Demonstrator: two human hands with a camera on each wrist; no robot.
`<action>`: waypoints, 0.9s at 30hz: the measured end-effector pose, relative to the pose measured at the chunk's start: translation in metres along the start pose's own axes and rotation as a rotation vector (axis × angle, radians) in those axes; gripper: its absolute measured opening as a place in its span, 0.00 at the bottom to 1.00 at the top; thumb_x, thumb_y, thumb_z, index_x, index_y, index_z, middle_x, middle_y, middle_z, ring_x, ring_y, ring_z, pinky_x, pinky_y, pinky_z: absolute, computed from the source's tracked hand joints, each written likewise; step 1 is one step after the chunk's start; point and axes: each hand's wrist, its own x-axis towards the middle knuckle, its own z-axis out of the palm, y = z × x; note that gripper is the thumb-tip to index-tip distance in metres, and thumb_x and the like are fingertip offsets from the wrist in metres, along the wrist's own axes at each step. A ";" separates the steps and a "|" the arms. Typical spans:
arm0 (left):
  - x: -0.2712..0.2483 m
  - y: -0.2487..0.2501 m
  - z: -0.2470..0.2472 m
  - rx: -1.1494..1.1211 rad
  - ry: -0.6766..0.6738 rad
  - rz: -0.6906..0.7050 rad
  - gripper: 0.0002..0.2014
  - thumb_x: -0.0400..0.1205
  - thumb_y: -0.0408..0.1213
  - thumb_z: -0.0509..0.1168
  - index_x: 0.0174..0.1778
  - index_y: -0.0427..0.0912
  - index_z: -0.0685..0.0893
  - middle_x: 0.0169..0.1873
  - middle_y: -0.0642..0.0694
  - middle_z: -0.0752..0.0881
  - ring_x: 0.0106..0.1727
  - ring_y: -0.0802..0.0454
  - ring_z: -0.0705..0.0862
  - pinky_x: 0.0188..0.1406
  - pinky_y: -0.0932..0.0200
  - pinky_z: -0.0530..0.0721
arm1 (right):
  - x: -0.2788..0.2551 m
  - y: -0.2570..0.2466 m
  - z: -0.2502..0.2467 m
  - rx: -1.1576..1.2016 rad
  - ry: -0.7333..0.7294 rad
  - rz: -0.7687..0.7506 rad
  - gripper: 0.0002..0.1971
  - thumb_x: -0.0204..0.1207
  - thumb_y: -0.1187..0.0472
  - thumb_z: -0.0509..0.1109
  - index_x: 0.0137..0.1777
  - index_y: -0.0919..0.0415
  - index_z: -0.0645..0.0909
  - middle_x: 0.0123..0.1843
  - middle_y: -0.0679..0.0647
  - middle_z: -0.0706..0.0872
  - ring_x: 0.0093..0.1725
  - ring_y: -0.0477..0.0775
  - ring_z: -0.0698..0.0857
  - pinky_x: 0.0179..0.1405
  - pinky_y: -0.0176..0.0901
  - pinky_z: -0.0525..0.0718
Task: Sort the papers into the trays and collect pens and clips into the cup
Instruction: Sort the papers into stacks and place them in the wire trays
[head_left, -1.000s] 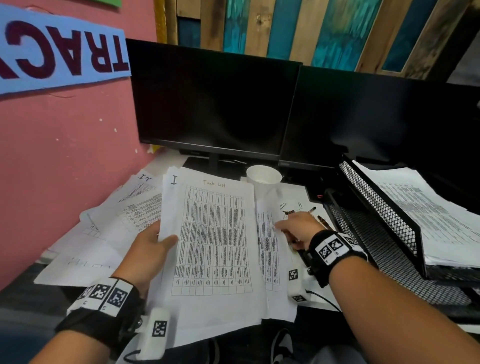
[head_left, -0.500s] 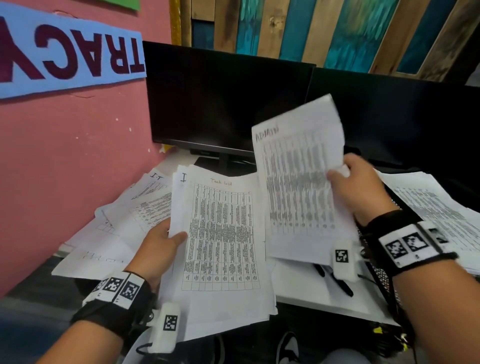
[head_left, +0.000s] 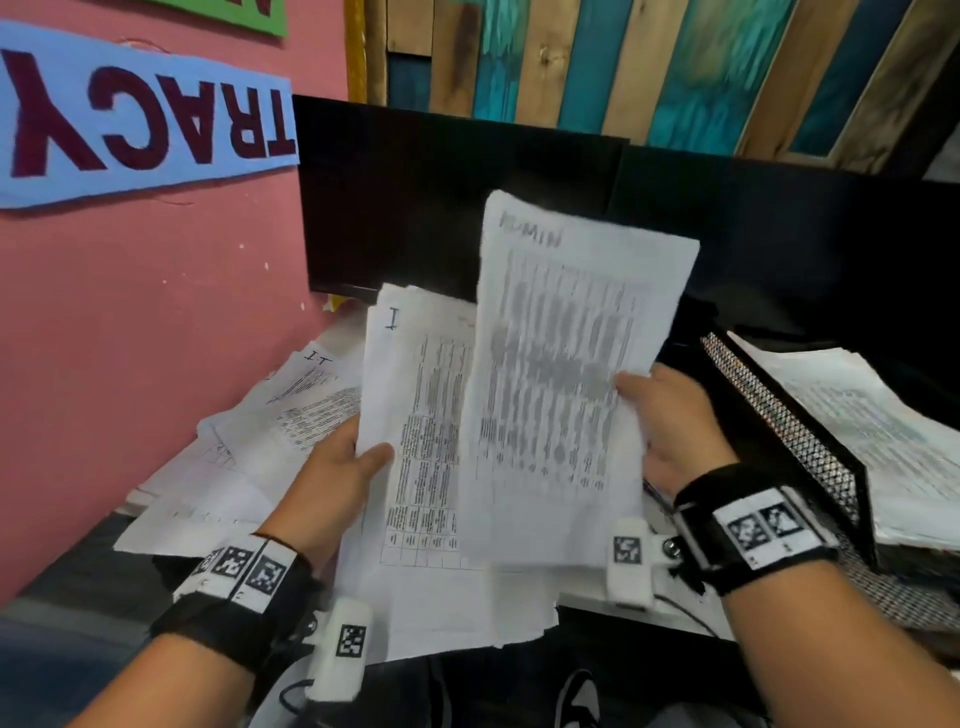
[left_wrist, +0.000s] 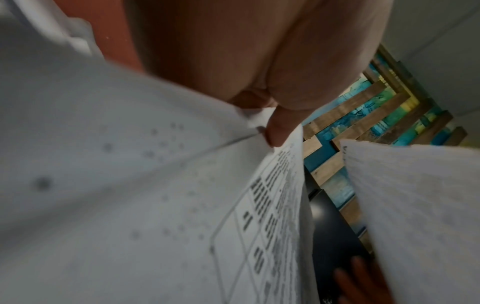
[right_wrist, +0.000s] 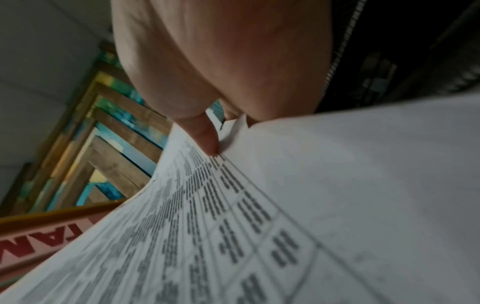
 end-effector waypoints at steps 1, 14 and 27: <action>0.000 0.002 0.001 -0.028 -0.021 -0.004 0.18 0.91 0.27 0.60 0.73 0.48 0.85 0.63 0.54 0.93 0.65 0.55 0.91 0.71 0.46 0.83 | -0.001 0.013 0.005 -0.013 -0.015 0.037 0.12 0.85 0.71 0.68 0.63 0.65 0.88 0.56 0.64 0.95 0.55 0.69 0.95 0.54 0.67 0.93; -0.010 0.030 0.019 -0.037 -0.037 0.171 0.16 0.83 0.48 0.76 0.66 0.63 0.85 0.61 0.65 0.92 0.64 0.62 0.90 0.75 0.46 0.83 | -0.027 0.023 0.039 -0.048 -0.033 -0.145 0.14 0.83 0.70 0.74 0.65 0.55 0.83 0.57 0.53 0.95 0.58 0.58 0.95 0.61 0.61 0.93; 0.000 0.068 0.022 -0.051 -0.049 0.321 0.15 0.83 0.38 0.73 0.66 0.53 0.86 0.60 0.54 0.94 0.62 0.53 0.93 0.64 0.43 0.88 | -0.040 0.005 0.033 -0.059 0.040 -0.597 0.14 0.85 0.64 0.72 0.61 0.43 0.79 0.60 0.42 0.90 0.61 0.40 0.90 0.66 0.45 0.89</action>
